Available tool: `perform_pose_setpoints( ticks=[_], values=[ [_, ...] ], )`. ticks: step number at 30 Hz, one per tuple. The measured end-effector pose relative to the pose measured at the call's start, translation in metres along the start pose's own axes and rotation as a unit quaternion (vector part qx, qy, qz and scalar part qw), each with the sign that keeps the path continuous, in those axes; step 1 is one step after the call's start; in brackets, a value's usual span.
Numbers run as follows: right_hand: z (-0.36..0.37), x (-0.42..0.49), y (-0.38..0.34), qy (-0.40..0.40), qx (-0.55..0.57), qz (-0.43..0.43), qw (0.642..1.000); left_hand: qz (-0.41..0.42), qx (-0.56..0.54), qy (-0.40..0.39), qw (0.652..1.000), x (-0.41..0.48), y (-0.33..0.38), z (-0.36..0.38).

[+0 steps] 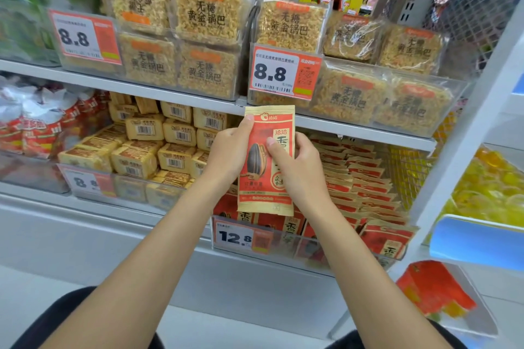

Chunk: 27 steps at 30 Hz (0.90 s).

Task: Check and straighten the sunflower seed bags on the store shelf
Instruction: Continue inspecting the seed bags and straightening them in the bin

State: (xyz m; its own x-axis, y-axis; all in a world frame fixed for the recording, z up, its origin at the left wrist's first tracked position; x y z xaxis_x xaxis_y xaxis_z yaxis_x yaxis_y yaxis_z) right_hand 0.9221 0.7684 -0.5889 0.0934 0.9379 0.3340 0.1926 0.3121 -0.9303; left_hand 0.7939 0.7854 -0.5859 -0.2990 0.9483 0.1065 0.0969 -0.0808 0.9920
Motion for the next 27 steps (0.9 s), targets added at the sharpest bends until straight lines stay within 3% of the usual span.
perform_pose_setpoints(
  ticks=[9, 15, 18, 22, 27],
  values=[
    [-0.006, -0.003, -0.002, 0.013, 0.054, 0.001, 0.998, 0.109, 0.049, -0.045, 0.992, -0.009, 0.0, -0.001],
    [-0.009, -0.008, -0.005, 0.005, 0.102, 0.021, 0.995, 0.183, 0.07, -0.01, 0.981, -0.018, 0.007, 0.001],
    [-0.012, -0.011, -0.005, -0.038, 0.1, 0.039, 0.993, 0.151, 0.045, 0.025, 0.987, -0.018, 0.002, 0.002],
    [-0.02, -0.019, -0.007, -0.104, -0.01, 0.016, 0.994, 0.091, -0.01, 0.058, 0.994, -0.02, -0.005, 0.001],
    [-0.034, -0.019, -0.005, -0.046, 0.088, 0.049, 0.994, 0.088, -0.05, -0.014, 0.995, -0.028, 0.005, 0.003]
  ],
)
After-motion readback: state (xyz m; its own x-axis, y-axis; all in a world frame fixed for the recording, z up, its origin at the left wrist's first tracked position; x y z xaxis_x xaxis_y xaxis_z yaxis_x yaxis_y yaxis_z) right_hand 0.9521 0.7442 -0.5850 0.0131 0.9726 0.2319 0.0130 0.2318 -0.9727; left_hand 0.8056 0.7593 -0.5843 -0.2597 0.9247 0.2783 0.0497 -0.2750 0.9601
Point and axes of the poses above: each hand's wrist, its own x-axis towards the middle knuckle, its own z-axis out of the palm, y = z × x, the point moved 2 cm from there along x, towards the middle knuckle, and after that the axes turned 5 degrees about y, right-handed, at the moved point
